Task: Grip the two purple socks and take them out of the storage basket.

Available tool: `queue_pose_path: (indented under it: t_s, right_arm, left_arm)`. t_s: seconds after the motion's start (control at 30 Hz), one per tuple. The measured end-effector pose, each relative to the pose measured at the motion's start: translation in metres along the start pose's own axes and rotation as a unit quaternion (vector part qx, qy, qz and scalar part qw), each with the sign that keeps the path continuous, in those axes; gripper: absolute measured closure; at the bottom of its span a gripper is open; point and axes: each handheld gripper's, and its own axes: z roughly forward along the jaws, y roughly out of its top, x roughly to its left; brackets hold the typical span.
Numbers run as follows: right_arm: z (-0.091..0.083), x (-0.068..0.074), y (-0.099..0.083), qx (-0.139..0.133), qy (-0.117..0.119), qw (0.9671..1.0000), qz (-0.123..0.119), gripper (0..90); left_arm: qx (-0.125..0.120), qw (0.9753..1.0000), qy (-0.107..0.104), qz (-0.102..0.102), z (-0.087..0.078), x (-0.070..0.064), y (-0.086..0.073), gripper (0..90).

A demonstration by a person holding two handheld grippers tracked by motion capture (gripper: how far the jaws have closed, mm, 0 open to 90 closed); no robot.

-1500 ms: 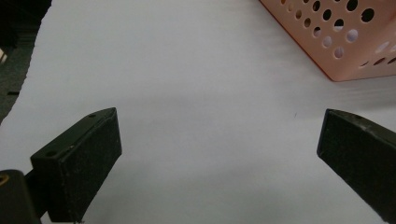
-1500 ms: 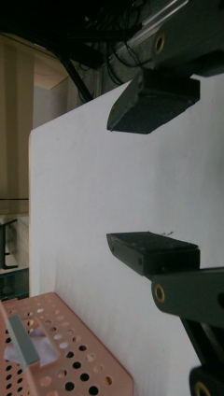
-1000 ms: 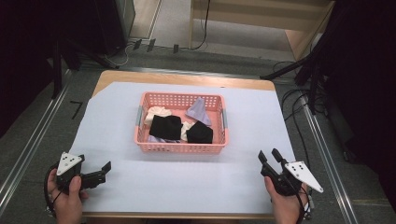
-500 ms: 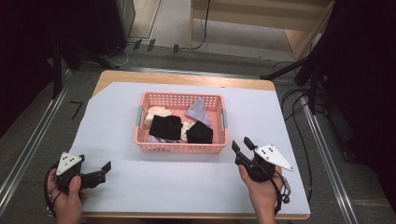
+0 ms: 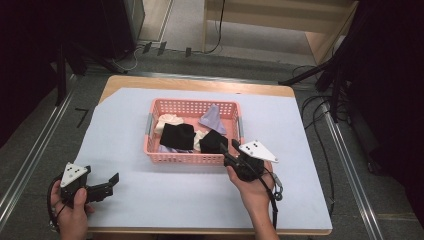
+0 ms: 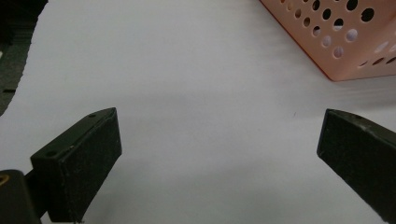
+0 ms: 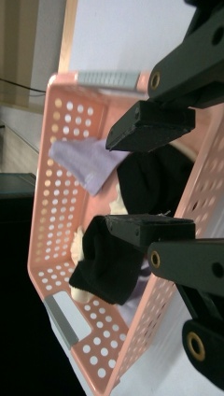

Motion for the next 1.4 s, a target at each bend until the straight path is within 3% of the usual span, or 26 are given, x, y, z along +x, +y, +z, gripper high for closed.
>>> queue_pose_path:
  t_s: [0.2,0.57,0.83,1.03,1.27,1.33,1.4]
  right_arm:
    - [0.018,0.015,0.003,0.008,0.016,0.9998,-0.007,58.1]
    - [0.046,0.037,0.014,0.024,0.025,0.9993,-0.01,59.8]
    - [0.071,0.052,0.022,0.052,0.02,0.9984,-0.009,62.4]
    - [0.09,0.061,0.025,0.082,0.021,0.9963,-0.015,61.3]
    - [0.109,0.065,0.026,0.115,0.024,0.9929,0.011,55.3]
    - [0.114,0.067,0.026,0.13,0.02,0.9912,0.013,57.1]
    - [0.116,0.068,0.028,0.145,0.026,0.9888,0.024,66.3]
  left_arm:
    - [0.001,1.0,0.0,0.0,0.0,0.0,0.0,0.5]
    - [0.005,1.0,-0.001,0.0,0.0,0.001,0.0,0.5]
    - [0.006,1.0,-0.001,0.0,0.0,0.001,0.0,0.5]
    - [0.006,1.0,-0.002,-0.001,0.0,0.001,0.0,0.5]
    - [0.005,1.0,-0.004,-0.003,0.001,0.001,0.0,0.5]
    - [0.005,1.0,-0.004,-0.005,0.001,0.001,0.0,0.6]
    - [0.006,1.0,-0.004,-0.005,0.001,0.001,0.0,0.5]
